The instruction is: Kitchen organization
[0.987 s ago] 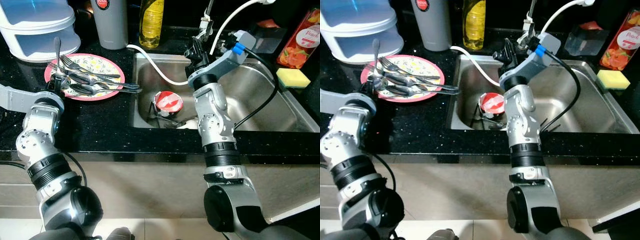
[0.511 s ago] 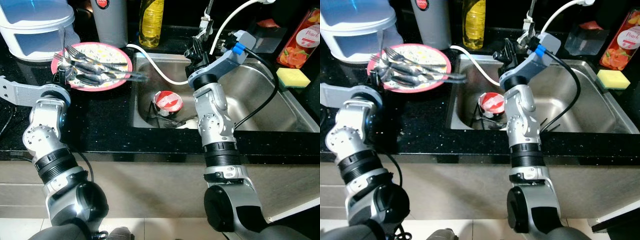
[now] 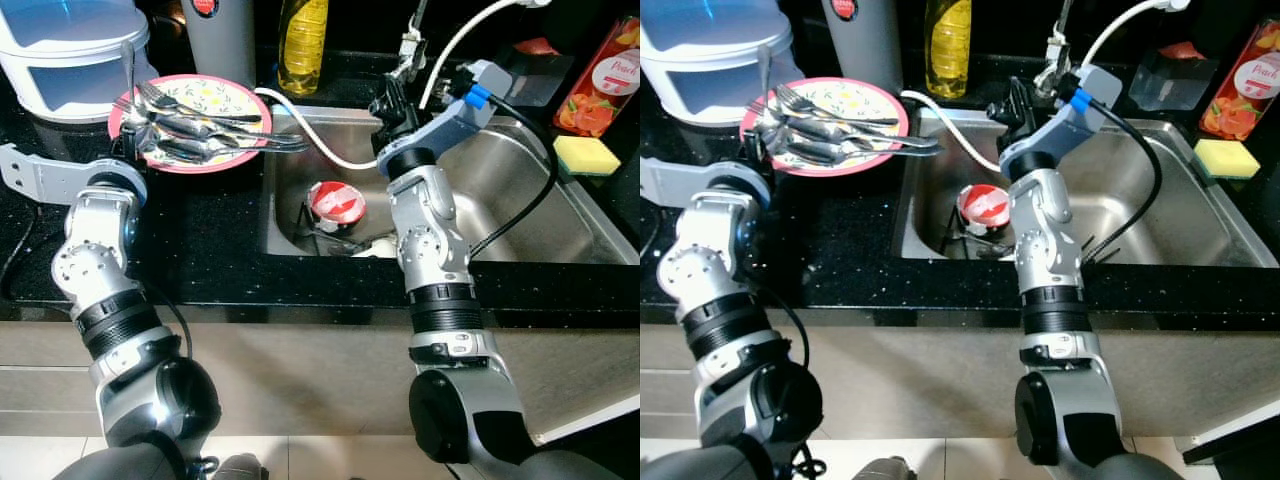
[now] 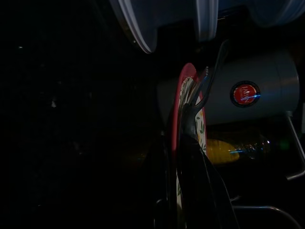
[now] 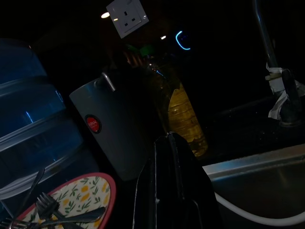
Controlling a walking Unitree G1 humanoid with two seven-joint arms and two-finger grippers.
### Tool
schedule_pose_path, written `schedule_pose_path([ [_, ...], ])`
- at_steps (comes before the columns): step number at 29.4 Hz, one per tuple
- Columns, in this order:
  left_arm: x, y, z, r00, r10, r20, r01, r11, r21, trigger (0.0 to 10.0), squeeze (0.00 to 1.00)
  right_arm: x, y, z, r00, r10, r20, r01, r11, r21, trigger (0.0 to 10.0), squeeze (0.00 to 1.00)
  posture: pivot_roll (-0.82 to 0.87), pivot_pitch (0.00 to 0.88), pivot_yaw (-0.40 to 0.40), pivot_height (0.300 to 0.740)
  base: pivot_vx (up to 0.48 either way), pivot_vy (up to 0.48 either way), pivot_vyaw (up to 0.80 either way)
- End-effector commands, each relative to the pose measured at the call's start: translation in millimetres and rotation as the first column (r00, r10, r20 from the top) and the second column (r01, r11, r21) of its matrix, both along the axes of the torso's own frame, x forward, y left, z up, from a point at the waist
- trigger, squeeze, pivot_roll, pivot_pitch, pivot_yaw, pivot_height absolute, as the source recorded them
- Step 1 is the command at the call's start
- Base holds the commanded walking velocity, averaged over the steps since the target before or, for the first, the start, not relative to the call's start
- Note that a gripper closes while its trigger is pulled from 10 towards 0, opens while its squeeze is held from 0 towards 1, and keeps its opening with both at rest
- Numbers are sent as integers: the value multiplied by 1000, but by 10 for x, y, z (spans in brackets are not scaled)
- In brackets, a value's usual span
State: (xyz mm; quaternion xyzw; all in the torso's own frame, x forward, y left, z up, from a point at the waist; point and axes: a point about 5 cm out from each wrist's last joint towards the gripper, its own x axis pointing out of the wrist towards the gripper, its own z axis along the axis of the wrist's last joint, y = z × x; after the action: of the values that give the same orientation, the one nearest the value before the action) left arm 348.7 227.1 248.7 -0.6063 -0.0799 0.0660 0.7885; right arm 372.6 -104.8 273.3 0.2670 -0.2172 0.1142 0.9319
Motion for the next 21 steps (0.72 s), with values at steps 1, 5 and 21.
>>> schedule_pose_path([
  [1,-65,-19,53,999,20,37,-20,1000,-10,10000,0,17,21,13,1000,10,-5,-10,1000,-19,10000,0,254,23,-56,740,0,0,0],
  [5,-144,47,-92,997,73,-14,-73,997,-27,10000,0,26,30,18,1000,15,-7,-15,1000,-23,10000,0,261,33,-62,740,0,0,0],
  [21,-745,23,-513,959,219,-179,-234,970,-65,10000,0,50,81,-18,998,46,-31,-48,998,-38,10000,0,299,72,-87,740,0,0,0],
])
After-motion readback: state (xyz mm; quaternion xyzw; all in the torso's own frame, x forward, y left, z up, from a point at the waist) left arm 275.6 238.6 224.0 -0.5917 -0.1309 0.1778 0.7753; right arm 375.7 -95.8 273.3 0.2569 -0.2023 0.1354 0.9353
